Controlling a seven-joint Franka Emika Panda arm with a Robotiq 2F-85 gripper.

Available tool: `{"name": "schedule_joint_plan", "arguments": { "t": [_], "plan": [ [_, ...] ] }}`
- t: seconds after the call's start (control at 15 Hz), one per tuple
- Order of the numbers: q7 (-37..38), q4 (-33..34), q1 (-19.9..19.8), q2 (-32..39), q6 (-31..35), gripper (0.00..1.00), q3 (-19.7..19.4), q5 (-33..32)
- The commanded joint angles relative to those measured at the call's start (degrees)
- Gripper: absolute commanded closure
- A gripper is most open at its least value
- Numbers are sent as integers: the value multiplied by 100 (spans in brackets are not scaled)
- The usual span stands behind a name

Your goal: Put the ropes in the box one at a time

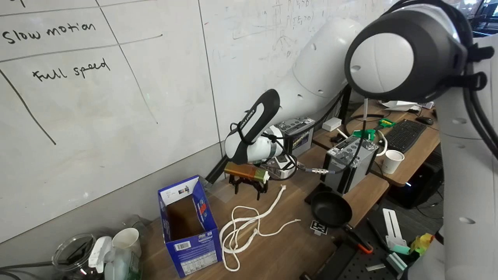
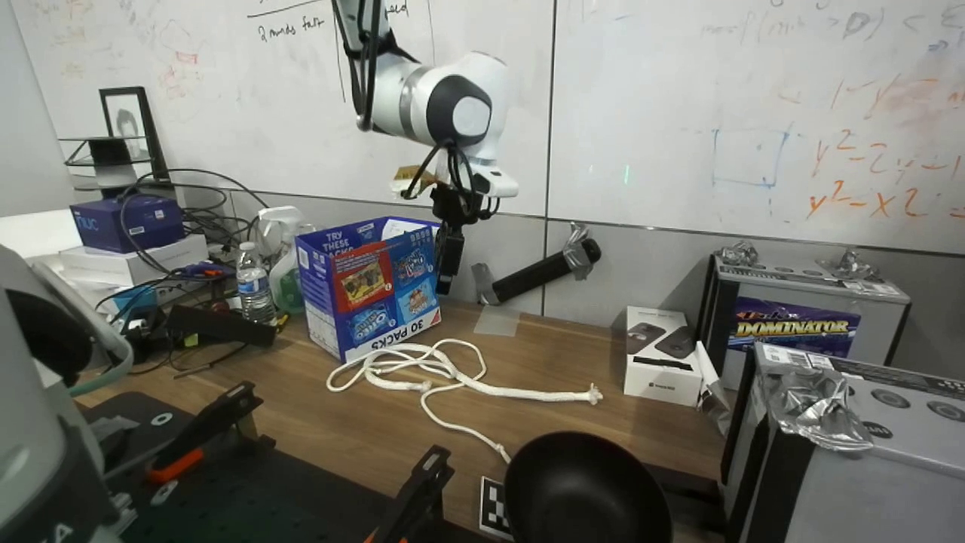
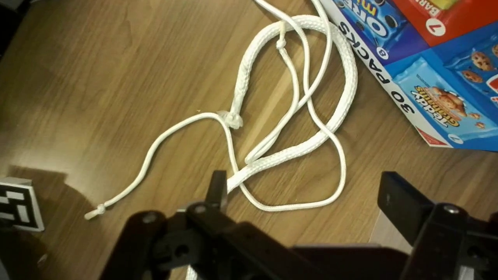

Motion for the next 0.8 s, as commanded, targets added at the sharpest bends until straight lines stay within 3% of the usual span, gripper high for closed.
{"name": "schedule_joint_plan", "arguments": {
  "t": [0.0, 0.33, 0.73],
  "plan": [
    [-47, 232, 269, 521, 609, 0, 69, 88],
    [-119, 266, 677, 1032, 1438, 0, 67, -81],
    [-331, 369, 770, 1532, 2037, 0, 214, 24]
  ]
}}
